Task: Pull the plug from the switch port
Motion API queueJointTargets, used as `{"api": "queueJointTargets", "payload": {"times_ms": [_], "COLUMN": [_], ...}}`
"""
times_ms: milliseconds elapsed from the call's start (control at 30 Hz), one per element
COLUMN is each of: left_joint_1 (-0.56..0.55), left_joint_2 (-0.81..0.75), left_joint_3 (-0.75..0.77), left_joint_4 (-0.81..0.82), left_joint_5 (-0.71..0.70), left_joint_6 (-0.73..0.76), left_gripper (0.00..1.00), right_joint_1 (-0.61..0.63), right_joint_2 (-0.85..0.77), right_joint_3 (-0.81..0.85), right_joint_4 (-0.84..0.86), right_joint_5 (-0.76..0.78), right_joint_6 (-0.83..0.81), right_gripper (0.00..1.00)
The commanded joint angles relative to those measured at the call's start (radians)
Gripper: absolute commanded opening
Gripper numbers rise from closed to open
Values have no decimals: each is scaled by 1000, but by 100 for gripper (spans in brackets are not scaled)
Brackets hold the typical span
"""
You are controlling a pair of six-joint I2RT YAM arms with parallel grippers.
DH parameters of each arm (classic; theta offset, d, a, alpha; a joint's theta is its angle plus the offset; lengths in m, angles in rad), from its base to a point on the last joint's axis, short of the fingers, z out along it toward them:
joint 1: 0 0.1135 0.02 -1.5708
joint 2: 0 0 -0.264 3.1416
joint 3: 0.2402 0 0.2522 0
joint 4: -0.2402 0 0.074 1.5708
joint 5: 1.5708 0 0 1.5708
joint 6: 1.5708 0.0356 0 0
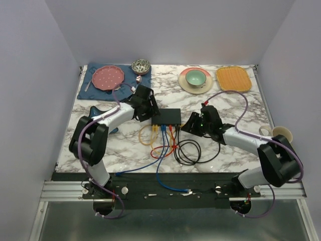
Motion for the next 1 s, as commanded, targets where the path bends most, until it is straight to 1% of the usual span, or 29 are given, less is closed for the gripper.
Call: {"api": "queueJointTargets", "payload": {"times_ms": [0,67,100,167,200,267,367,500,633,767,833,867,967], "left_joint_1": [10,12,12,12,12,12,12,12,12,10,10,10,12], "left_joint_2": [-202,-235,-248,-249,-244,-242,-256,-262,-259,-268,-279,-282,-291], "left_joint_3": [-154,-213,-251,-271,-285,-299,-335,-374,-388,-406,-417,-420,-425], "left_joint_4": [100,168,182,197,197,203,222,249,268,286,289,288,285], "left_joint_5": [-33,-20,-13,16,24,36,43,47,63,63,61,58,53], "left_joint_6": [-28,-65,-76,-93,-97,-110,-123,-157,-179,-194,-196,-197,-196], "left_gripper": [78,78,78,78,78,78,77,77,77,77,77,77,77], "right_joint_1": [7,1,-5,-23,-31,-45,-47,-47,-51,-53,-51,-53,-51], "right_joint_2": [-99,-89,-57,-17,33,81,134,177,219,282,322,331,342], "right_joint_3": [52,70,89,107,130,150,165,173,207,257,285,293,281], "right_joint_4": [-55,-82,-84,-88,-92,-102,-107,-105,-105,-121,-131,-150,-171], "right_joint_5": [136,165,162,148,148,87,62,94,96,105,111,114,124], "right_joint_6": [-48,-46,-43,-14,-6,24,58,101,170,246,257,254,244], "right_gripper": [60,61,61,60,60,60,60,59,55,49,46,43,38]}}
